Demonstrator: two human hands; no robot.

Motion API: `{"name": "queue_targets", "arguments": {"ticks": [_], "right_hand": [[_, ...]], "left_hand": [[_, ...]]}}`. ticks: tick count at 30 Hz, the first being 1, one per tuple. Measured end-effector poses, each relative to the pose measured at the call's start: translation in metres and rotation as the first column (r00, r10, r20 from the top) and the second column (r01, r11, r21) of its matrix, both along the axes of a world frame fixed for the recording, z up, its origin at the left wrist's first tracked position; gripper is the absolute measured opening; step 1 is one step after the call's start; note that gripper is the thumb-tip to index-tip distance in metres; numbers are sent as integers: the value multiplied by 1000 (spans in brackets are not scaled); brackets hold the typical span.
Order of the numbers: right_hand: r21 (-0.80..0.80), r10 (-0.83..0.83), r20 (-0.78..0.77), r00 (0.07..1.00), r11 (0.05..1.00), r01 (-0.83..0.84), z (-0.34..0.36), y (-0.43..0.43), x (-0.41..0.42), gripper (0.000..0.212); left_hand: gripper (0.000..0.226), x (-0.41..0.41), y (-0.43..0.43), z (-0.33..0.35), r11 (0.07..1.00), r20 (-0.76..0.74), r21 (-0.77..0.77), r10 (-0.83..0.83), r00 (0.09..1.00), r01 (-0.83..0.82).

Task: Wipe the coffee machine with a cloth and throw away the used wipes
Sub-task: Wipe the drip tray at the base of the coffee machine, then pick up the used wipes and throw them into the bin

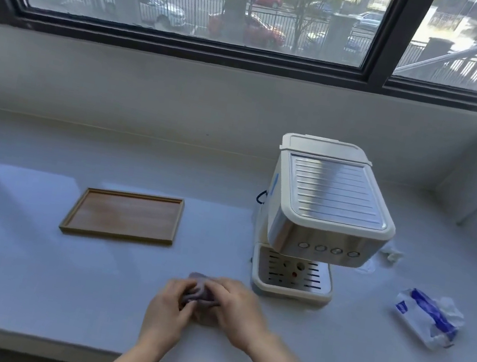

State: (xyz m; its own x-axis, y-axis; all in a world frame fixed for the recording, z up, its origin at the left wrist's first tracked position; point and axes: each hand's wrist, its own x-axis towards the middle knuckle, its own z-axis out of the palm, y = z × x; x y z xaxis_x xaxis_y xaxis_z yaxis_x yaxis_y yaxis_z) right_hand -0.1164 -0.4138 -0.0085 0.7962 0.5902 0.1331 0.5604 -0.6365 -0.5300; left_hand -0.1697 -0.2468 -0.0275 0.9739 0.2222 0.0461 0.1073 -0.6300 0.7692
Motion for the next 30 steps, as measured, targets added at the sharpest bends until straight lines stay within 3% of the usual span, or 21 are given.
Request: {"name": "queue_targets", "arguments": {"ticks": [3, 6, 9, 17, 25, 30], "right_hand": [[-61, -45, -29, 999, 997, 44, -17, -7, -6, 49], [-113, -109, -92, 990, 989, 99, -25, -12, -8, 60], [-151, -132, -129, 983, 982, 113, -23, -12, -7, 66], [-172, -153, -35, 988, 974, 145, 2, -27, -9, 57], [-203, -171, 45, 984, 963, 177, 33, -64, -19, 49], [-267, -219, 65, 974, 936, 228, 39, -105, -29, 55]], "left_hand": [[51, -6, 8, -8, 970, -105, 217, -90, 990, 111], [63, -7, 7, -9, 881, -173, 451, -72, 982, 144], [74, -4, 4, -2, 785, -248, 585, -65, 966, 203], [83, 4, -11, 16, 706, -267, 656, -115, 957, 267], [81, 3, -47, 35, 729, -231, 632, -147, 962, 263], [78, -2, -78, 50, 733, -195, 615, -218, 956, 292]]}}
